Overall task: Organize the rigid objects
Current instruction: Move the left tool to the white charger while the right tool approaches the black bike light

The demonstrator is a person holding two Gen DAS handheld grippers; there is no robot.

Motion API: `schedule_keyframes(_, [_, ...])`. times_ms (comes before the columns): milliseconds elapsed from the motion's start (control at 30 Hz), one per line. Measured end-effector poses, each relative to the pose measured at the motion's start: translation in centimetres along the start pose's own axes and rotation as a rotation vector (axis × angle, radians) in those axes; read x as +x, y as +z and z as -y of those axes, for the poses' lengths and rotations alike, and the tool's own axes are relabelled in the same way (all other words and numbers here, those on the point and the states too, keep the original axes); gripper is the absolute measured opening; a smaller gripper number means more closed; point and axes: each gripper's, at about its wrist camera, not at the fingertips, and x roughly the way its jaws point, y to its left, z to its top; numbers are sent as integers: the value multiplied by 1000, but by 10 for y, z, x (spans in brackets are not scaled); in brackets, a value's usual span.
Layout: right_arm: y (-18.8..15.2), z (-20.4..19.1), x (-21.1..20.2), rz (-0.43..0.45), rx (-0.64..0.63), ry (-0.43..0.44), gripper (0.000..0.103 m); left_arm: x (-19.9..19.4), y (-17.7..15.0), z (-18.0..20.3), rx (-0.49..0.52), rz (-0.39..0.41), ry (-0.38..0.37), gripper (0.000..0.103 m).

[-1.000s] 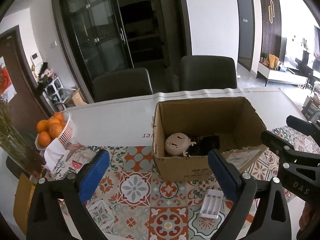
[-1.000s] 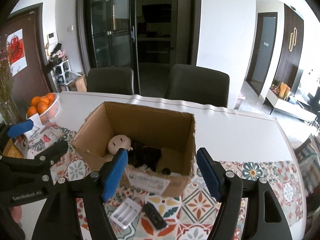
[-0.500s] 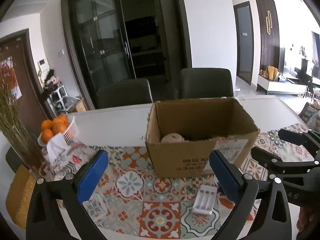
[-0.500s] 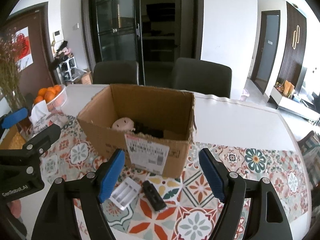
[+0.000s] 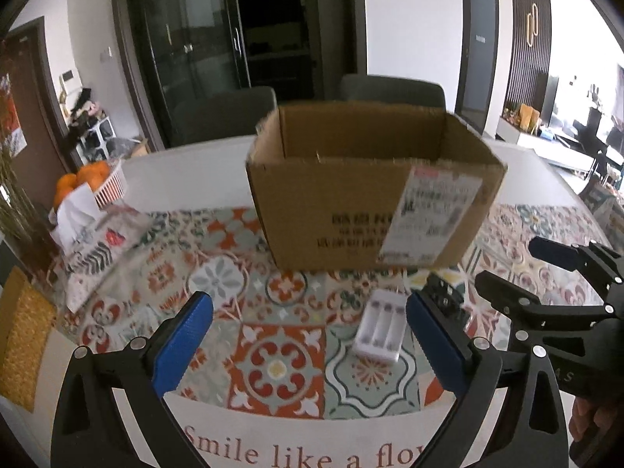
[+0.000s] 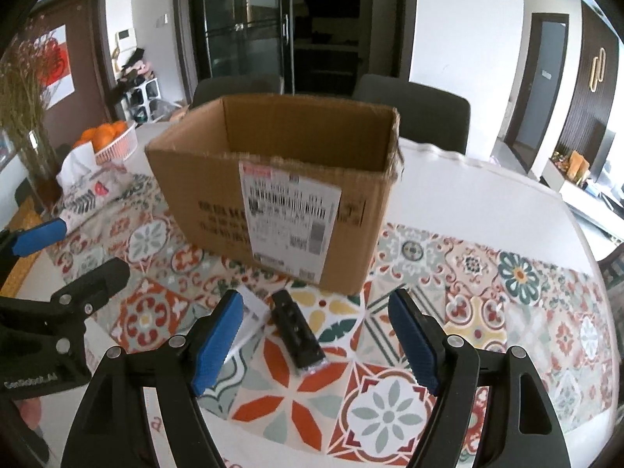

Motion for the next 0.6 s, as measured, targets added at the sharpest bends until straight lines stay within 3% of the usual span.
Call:
schedule_keyframes(367, [-28, -4, 35, -43, -77, 48, 76, 30, -29, 8, -1, -74, 11, 101])
schedule_keyframes(600, [-38, -1, 59, -69, -101, 77, 69, 48, -40, 13, 7, -98, 11, 101])
